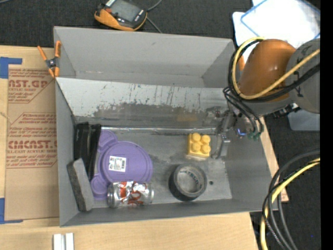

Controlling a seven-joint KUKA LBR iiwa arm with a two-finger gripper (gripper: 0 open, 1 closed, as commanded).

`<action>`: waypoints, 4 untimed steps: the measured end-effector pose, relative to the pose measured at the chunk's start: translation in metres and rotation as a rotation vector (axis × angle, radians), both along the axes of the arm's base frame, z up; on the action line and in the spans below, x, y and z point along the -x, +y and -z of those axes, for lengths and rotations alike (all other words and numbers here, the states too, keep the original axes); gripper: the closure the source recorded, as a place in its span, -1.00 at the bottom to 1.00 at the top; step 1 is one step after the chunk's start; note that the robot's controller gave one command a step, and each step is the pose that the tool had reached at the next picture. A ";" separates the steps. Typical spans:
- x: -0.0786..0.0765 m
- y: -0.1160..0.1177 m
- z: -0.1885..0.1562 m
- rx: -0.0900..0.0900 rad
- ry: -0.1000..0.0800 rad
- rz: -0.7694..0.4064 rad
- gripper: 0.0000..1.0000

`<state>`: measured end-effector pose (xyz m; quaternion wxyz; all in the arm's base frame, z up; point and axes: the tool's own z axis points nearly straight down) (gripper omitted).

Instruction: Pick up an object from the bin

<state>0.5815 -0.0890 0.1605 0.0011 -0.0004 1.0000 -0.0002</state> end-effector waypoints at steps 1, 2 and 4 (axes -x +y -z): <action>0.000 0.000 0.000 0.000 0.000 0.000 1.00; 0.000 0.000 0.000 0.000 0.000 0.000 1.00; 0.036 0.037 0.047 0.000 -0.006 0.051 1.00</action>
Offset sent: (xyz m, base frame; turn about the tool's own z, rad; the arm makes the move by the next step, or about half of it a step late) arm 0.0000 0.0000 0.0000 0.0000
